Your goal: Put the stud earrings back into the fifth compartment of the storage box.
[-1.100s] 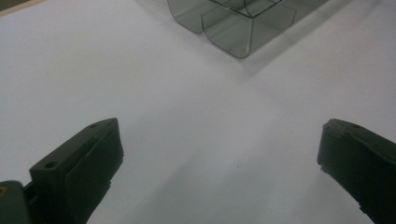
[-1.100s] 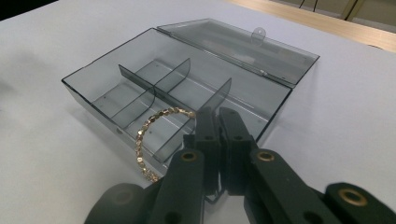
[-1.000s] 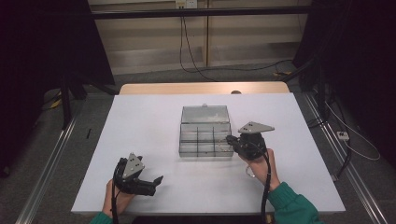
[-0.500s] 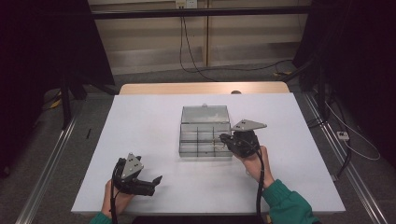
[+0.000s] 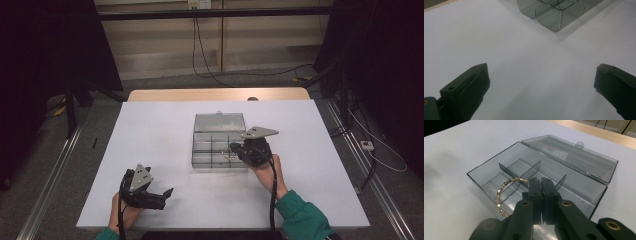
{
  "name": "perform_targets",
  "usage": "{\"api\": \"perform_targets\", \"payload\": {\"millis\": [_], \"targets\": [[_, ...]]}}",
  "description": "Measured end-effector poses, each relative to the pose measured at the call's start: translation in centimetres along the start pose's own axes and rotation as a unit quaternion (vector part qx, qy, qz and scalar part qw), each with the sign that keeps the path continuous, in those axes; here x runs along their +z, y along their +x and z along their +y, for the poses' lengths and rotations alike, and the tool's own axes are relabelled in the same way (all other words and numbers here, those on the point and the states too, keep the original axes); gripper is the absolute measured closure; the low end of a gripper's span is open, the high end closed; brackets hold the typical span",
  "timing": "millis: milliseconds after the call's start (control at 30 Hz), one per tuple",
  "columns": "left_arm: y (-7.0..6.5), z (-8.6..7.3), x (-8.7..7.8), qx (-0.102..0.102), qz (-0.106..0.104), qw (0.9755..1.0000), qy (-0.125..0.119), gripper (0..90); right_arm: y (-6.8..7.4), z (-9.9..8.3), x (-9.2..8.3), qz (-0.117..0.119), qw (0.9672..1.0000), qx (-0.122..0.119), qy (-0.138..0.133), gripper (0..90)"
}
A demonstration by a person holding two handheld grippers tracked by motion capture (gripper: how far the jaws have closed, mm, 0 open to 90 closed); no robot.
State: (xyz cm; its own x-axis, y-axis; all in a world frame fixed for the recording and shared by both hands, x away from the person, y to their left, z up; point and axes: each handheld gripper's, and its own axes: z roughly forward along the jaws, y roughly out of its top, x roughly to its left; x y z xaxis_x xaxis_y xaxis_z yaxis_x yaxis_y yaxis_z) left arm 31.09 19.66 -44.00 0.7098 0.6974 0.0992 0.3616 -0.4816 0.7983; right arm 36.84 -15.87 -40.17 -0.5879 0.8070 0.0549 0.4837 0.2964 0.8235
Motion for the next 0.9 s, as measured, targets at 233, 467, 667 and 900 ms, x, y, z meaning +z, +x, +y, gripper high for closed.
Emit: {"api": "perform_targets", "payload": {"millis": [233, 467, 667, 900], "targets": [[0.1, 0.0, 0.0, -0.003, 0.000, 1.0000, 0.001, 0.0, 0.3, 0.3, 0.7, 0.007, 1.0000, 0.001, 0.003, 88.0], [0.1, 0.1, 0.0, -0.001, 0.001, 1.0000, 0.000, 0.0, 0.2, 0.5, 1.1, 0.008, 1.0000, 0.001, 0.005, 88.0], [0.1, 0.0, 0.1, -0.004, 0.000, 1.0000, 0.000, 0.0, 0.2, 0.5, 1.7, 0.008, 0.9999, -0.001, 0.012, 88.0], [0.1, 0.0, 0.1, -0.002, -0.001, 1.0000, 0.001, 0.0, 0.5, 0.5, 2.4, 0.006, 0.9998, -0.004, 0.017, 88.0]]}}
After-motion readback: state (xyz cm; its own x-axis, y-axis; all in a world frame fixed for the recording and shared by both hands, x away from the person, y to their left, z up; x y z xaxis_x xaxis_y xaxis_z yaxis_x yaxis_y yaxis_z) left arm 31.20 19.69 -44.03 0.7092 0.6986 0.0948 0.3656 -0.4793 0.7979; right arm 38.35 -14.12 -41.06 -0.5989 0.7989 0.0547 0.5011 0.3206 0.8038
